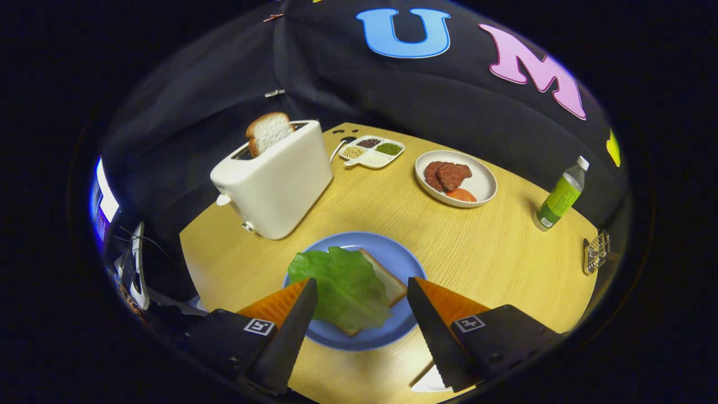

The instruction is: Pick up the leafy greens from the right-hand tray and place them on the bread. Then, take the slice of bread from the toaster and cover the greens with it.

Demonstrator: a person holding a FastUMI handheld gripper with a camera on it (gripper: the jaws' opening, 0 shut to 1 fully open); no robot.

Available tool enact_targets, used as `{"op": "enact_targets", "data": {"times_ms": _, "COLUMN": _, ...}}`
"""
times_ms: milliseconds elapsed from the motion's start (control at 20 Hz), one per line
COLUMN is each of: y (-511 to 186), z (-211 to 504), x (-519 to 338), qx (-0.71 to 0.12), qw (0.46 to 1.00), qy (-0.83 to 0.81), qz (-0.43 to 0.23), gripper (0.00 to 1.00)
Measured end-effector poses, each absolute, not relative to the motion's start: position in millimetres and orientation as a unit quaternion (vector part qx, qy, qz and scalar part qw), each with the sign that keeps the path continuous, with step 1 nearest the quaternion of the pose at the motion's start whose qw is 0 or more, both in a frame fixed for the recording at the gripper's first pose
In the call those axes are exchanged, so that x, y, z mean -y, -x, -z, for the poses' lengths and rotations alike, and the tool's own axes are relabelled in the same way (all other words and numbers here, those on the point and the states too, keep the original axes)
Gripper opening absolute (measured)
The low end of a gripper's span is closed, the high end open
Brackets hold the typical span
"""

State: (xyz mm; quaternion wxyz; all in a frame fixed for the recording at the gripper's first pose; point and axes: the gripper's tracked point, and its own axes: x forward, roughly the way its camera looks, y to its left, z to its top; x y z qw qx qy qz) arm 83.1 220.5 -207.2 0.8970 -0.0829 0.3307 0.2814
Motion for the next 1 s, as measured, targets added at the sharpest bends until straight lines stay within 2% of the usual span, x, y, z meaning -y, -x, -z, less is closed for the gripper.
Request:
{"op": "enact_targets", "data": {"times_ms": 250, "y": -87, "z": 157, "x": -235, "qx": -0.281, "qw": 0.916, "qy": 0.069, "qz": -0.277, "gripper": 0.99}}
{"op": "enact_targets", "data": {"times_ms": 600, "y": -97, "z": 89, "x": -302, "qx": -0.214, "qw": 0.925, "qy": 0.051, "qz": -0.310, "gripper": 0.99}}
{"op": "enact_targets", "data": {"times_ms": 1000, "y": -117, "z": 70, "x": -401, "qx": -0.189, "qw": 0.923, "qy": 0.033, "qz": -0.333, "gripper": 0.99}}
